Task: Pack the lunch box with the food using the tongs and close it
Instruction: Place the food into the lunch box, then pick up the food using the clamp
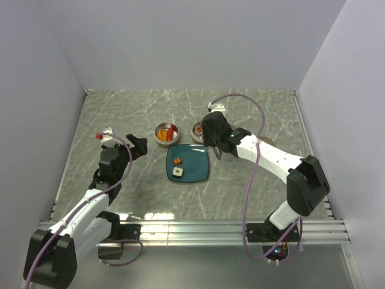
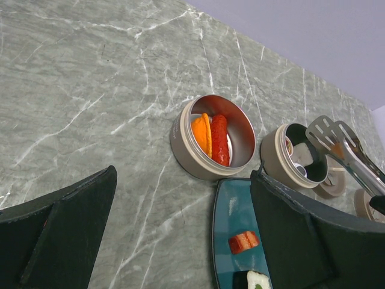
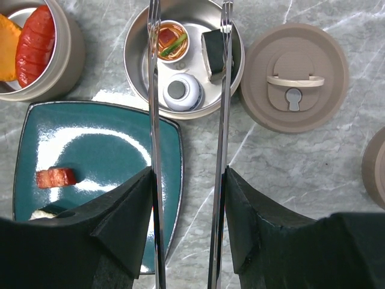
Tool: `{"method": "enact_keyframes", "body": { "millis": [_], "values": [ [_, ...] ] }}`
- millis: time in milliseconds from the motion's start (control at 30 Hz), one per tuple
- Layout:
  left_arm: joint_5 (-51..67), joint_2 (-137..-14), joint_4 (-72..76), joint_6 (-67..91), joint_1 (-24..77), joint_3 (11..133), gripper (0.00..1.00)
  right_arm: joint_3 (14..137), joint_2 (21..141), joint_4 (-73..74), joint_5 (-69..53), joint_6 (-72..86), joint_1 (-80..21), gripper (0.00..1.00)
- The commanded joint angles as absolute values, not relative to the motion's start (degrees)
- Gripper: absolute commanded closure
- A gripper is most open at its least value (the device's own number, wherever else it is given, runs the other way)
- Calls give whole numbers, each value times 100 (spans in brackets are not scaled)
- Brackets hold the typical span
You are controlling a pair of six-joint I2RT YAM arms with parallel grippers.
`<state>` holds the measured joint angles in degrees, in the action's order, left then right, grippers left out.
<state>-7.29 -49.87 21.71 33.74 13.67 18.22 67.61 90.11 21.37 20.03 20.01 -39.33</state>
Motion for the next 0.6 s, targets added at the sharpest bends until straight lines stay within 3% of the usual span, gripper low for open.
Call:
{"method": "enact_keyframes", "body": {
  "millis": [0,233,567],
  "values": [
    [-668,-5019,2434,3419,1345,1934,1,6856,8650,1881,2022,1969,-3902,44],
    [-659,-5045,2435,3419,1345,1942,1,6242,8078,1758,1960,2126,-4315,45],
    [-659,-4992,2417,3419,1345,1934,1,5397,7409,1784,2057,2917,-5826,45]
  ]
}}
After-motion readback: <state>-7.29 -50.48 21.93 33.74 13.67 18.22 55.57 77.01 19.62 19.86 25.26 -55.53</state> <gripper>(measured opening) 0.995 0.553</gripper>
